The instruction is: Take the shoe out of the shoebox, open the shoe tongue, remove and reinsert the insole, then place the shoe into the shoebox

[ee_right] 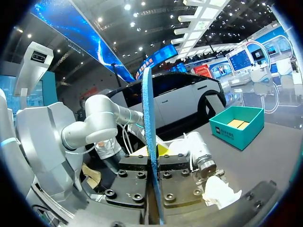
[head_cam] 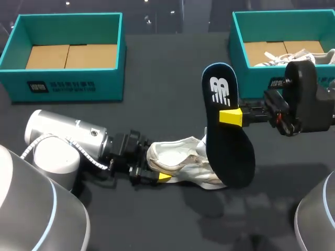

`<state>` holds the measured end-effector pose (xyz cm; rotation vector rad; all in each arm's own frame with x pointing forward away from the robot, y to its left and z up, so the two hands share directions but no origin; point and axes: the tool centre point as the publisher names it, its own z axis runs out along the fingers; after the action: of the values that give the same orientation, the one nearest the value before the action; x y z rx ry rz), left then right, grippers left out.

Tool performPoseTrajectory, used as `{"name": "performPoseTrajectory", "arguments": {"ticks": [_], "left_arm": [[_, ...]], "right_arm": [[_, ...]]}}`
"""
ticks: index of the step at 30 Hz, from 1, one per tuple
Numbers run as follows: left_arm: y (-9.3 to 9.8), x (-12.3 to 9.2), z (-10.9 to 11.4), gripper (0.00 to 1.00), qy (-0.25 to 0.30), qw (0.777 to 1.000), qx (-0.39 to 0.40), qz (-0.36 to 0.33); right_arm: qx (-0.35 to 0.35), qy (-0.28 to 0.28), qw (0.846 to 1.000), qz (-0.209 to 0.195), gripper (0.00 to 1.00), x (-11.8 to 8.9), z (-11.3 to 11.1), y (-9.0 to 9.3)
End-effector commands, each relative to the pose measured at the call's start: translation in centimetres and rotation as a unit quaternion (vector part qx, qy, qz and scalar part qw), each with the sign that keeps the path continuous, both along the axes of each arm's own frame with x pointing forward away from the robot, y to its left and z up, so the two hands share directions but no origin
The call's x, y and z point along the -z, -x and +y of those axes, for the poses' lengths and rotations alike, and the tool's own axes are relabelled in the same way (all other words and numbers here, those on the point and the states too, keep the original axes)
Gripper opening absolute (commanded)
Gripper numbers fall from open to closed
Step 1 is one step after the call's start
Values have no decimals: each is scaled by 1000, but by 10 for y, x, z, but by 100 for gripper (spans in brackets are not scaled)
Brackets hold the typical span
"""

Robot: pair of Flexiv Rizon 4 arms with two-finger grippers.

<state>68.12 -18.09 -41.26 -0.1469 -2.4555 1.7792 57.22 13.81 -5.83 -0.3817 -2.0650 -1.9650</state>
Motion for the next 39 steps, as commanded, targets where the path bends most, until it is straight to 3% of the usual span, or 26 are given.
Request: {"name": "performPoseTrajectory", "arguments": {"ticks": [1, 10, 28, 39], "left_arm": [[2, -8, 9, 100, -9, 1000, 6, -3], [3, -19, 28, 100, -86, 996, 16, -5], [3, -19, 28, 100, -86, 996, 16, -5], [-2, -25, 40, 100, -185, 982, -12, 20]], "right_arm": [[4, 1, 1000, 0, 0, 0, 0, 4], [4, 1, 1000, 0, 0, 0, 0, 4], [4, 1, 1000, 0, 0, 0, 0, 4], [4, 1, 1000, 0, 0, 0, 0, 4]]}}
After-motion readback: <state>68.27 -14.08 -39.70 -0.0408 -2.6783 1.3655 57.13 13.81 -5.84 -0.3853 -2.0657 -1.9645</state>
